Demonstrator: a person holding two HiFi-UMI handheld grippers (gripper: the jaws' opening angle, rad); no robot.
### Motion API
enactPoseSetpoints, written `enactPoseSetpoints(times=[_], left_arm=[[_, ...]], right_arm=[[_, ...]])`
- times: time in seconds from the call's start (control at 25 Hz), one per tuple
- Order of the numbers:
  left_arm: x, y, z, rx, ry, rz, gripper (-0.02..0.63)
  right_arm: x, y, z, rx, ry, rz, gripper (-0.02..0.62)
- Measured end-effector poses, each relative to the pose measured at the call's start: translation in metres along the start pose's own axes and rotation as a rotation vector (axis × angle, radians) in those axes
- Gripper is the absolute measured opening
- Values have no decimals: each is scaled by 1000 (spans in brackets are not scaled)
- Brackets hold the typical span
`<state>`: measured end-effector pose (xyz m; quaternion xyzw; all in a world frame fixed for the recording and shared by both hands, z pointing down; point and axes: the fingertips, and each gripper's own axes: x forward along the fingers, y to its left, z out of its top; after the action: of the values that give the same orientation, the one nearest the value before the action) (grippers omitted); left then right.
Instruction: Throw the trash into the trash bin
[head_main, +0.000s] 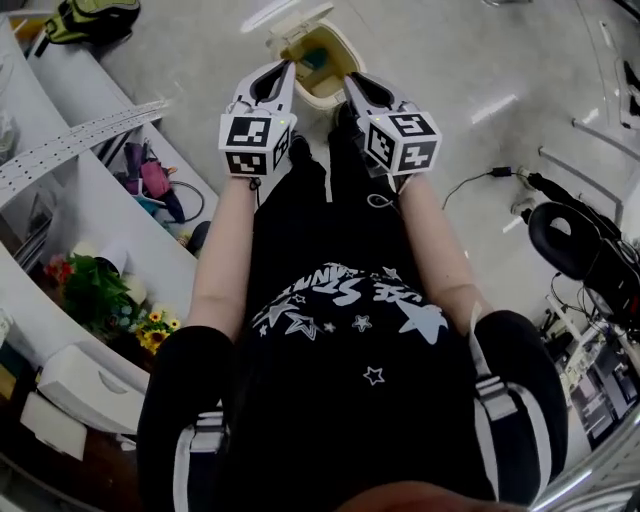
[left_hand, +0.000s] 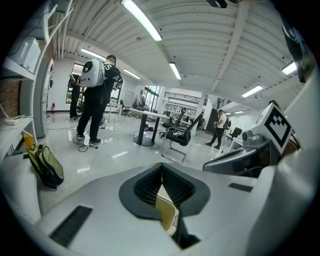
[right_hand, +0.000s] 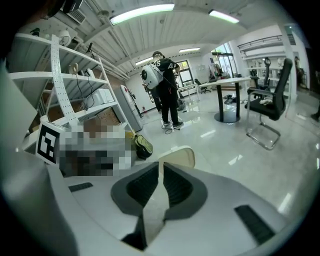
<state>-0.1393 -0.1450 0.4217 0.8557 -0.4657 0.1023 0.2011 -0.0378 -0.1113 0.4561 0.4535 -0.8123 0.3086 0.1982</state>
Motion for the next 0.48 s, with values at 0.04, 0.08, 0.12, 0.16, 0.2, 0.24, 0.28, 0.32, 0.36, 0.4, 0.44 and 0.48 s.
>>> enactPoseSetpoints(times=[0.04, 0.08, 0.12, 0.16, 0.2, 0.24, 0.28, 0.32, 0.36, 0.4, 0.44, 0.48], left_arm=[[-3, -4, 3, -2, -5, 0, 11], [-5, -9, 6, -5, -8, 0, 11], [-7, -15, 9, -5, -11, -3, 11], [-9, -22, 13, 0, -15, -9, 11], [-10, -29, 18, 9, -19, -16, 11], [-11, -35, 22, 20, -23, -20, 11], [-14, -41, 25, 30, -26, -21, 11], [-18, -46, 28, 36, -29, -17, 11], [-23, -50, 32, 38, -32, -10, 11], [-28, -54, 35, 40, -37, 0, 11], [-34, -58, 39, 41, -44, 14, 11], [-40, -62, 43, 41, -52, 29, 11]], right_arm=[[-6, 1, 3, 0, -6, 0, 34], [-13, 2, 7, -3, -13, 1, 31], [-19, 2, 13, -8, -23, 0, 21], [-26, 1, 20, -16, -36, -4, 17], [-32, 0, 27, -24, -48, -8, 17], [-38, -3, 33, -30, -59, -12, 10], [-44, -5, 38, -34, -64, -11, 6], [-50, -6, 42, -39, -66, -5, 6], [-57, -7, 45, -48, -66, 4, 6], [-64, -7, 48, -59, -67, 14, 6], [-71, -7, 51, -70, -71, 25, 6], [-78, -8, 54, -78, -78, 37, 6]])
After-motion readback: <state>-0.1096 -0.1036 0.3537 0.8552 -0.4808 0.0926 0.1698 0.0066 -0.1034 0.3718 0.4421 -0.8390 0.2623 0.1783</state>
